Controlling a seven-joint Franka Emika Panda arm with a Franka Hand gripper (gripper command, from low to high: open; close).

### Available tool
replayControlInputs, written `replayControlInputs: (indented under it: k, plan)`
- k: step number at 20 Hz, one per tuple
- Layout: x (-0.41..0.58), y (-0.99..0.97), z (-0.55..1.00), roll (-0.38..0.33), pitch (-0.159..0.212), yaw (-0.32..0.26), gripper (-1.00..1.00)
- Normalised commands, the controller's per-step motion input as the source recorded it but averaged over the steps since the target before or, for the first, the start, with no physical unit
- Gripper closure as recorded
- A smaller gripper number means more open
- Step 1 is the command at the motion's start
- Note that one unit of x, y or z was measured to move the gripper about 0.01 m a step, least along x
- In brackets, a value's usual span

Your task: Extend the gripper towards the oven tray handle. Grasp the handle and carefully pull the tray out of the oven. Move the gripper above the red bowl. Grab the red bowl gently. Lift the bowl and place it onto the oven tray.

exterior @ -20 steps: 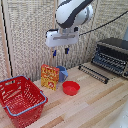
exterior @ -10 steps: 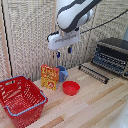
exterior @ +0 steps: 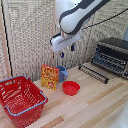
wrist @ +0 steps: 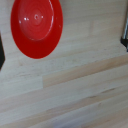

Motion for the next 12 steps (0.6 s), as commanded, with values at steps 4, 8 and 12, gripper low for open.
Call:
replayControlInputs:
  k: [4, 8, 12]
  plan:
    - [-0.112, -0.26, 0.00, -0.346, 0.000, 0.148, -1.00]
    - [-0.069, -0.29, -0.03, -0.334, -0.004, 0.147, -1.00]
    - [0.064, -0.42, -0.36, -0.260, 0.000, 0.180, -1.00]
